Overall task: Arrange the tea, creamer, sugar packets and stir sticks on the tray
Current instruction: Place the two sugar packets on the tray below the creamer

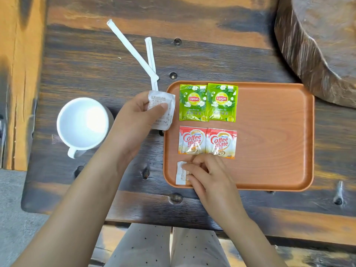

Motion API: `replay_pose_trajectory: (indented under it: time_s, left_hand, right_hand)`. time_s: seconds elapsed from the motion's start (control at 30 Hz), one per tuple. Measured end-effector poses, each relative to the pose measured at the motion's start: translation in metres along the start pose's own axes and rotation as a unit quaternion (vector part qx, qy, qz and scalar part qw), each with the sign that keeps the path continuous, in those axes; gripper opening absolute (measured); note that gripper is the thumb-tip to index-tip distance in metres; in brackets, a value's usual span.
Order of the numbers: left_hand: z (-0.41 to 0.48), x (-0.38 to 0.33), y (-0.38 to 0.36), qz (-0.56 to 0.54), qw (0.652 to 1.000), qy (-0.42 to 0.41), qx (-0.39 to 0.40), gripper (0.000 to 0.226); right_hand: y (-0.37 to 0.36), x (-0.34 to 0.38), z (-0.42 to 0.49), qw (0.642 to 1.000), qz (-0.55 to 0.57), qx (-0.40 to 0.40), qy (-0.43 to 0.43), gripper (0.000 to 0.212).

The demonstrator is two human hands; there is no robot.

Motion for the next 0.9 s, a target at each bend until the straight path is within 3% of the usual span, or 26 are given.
replay_pose_trajectory:
  time_s: [0.2, 0.33, 0.43, 0.53, 0.6, 0.7, 0.77, 0.83, 0.9]
  left_hand:
    - [-0.012, 0.01, -0.016, 0.041, 0.997, 0.01, 0.07, 0.026]
    - [-0.028, 0.011, -0.038, 0.063, 0.99, -0.013, 0.129, 0.025]
    - [-0.043, -0.001, -0.054, 0.136, 0.977, -0.12, 0.11, 0.026]
    - [-0.064, -0.022, -0.069, 0.27, 0.916, -0.293, 0.041, 0.021]
    - [-0.072, -0.025, -0.077, 0.299, 0.891, -0.34, 0.039, 0.016]
    - [-0.076, -0.021, -0.079, 0.272, 0.885, -0.371, 0.069, 0.02]
    - [-0.073, -0.012, -0.075, 0.216, 0.908, -0.343, 0.104, 0.032]
    - [-0.063, 0.002, -0.068, 0.094, 0.957, -0.233, 0.147, 0.043]
    - [-0.052, 0.018, -0.057, -0.002, 0.983, -0.137, 0.125, 0.033]
  right_hand:
    - [0.003, -0.002, 0.0, 0.998, 0.051, 0.013, -0.016, 0.026]
    - [0.036, -0.015, 0.006, 0.963, 0.224, -0.104, -0.111, 0.022]
    - [0.051, -0.029, 0.013, 0.915, 0.33, -0.145, -0.181, 0.016]
    - [0.051, -0.038, 0.019, 0.878, 0.404, -0.118, -0.228, 0.027]
    - [0.049, -0.044, 0.018, 0.847, 0.46, -0.111, -0.243, 0.023]
    - [0.044, -0.047, 0.012, 0.822, 0.504, -0.1, -0.244, 0.014]
    - [0.044, -0.048, 0.007, 0.825, 0.507, -0.096, -0.229, 0.022]
    - [0.047, -0.048, 0.004, 0.839, 0.49, -0.093, -0.216, 0.025]
    - [0.049, -0.048, 0.002, 0.86, 0.46, -0.085, -0.202, 0.029]
Point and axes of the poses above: each hand's wrist, its own z-axis towards the middle knuckle, its own y-axis out of the back of the hand, x = y × z, the point moved 9 cm from there along z, towards the middle knuckle, and after that the axes turned 8 degrees about y, right-handed, at the moved point
